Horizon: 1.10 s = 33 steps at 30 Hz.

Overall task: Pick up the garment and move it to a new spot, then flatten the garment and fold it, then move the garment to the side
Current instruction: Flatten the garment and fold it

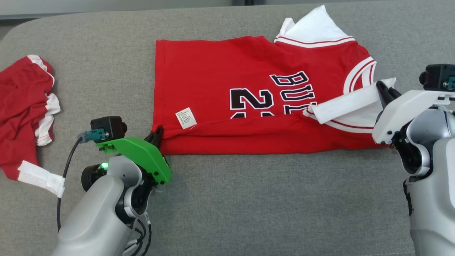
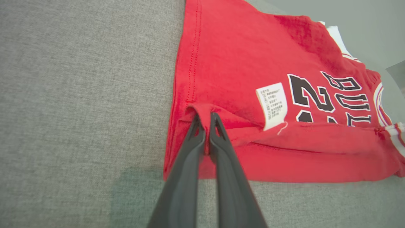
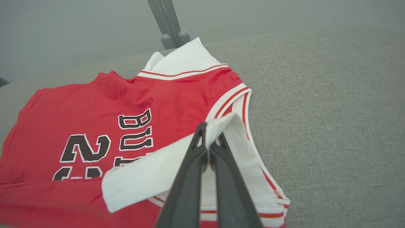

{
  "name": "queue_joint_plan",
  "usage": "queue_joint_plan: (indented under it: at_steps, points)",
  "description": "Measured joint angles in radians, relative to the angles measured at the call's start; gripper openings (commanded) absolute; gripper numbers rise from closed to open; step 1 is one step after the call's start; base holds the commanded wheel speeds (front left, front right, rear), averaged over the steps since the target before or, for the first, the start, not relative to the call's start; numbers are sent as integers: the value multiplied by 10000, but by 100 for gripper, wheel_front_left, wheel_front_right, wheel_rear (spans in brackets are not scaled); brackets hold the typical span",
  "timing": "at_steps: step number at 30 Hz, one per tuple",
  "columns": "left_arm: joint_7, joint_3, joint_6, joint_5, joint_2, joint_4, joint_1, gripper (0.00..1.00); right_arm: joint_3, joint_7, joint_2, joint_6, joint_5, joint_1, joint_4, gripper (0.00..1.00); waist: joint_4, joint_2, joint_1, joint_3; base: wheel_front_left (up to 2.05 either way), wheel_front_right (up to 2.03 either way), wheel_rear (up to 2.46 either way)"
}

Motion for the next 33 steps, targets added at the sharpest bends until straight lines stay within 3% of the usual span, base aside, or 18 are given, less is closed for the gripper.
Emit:
queue_joint_plan:
  at_steps: [5, 6, 7, 8, 13, 17, 25, 33]
  points:
    - [-27, 8, 4, 21, -56, 313, -218, 1, 341, -727, -125, 0, -59, -423, 725, 0, 19, 0, 0, 207, 0, 0, 0]
    - [-42, 8, -6, 21, -71, 349, -250, 16, 370, -926, -148, 2, -59, -494, 842, 15, 28, 0, 0, 235, 0, 0, 0]
    - [-134, 10, -13, 33, -84, 368, -279, 77, 397, -1080, -171, 0, -58, -560, 924, 100, 39, 0, 0, 253, 0, 0, 0]
    - [-224, 25, -17, 63, -102, 391, -317, 100, 447, -1315, -199, 0, -42, -611, 995, 100, 58, 0, 0, 267, 0, 0, 0]
    - [-527, 19, -63, 190, -111, 424, -330, 100, 790, -2378, -326, 2, 159, -769, 1273, 100, 124, 0, 0, 242, 0, 0, 0]
    - [-719, -63, 8, 360, 40, 270, -23, 100, 884, -2568, -441, 2, 224, -711, 1329, 100, 147, 0, 0, 129, 0, 0, 0]
    - [-1057, -387, 546, 913, 428, -278, 794, 100, -50, -1262, -460, 0, -401, 681, 683, 100, 123, 0, 0, -191, 0, 0, 0]
    - [-1103, -882, 849, 1432, 274, 198, 741, 100, -813, -531, -6, 0, -1047, 1079, 782, 100, -108, 0, 0, -166, 0, 0, 0]
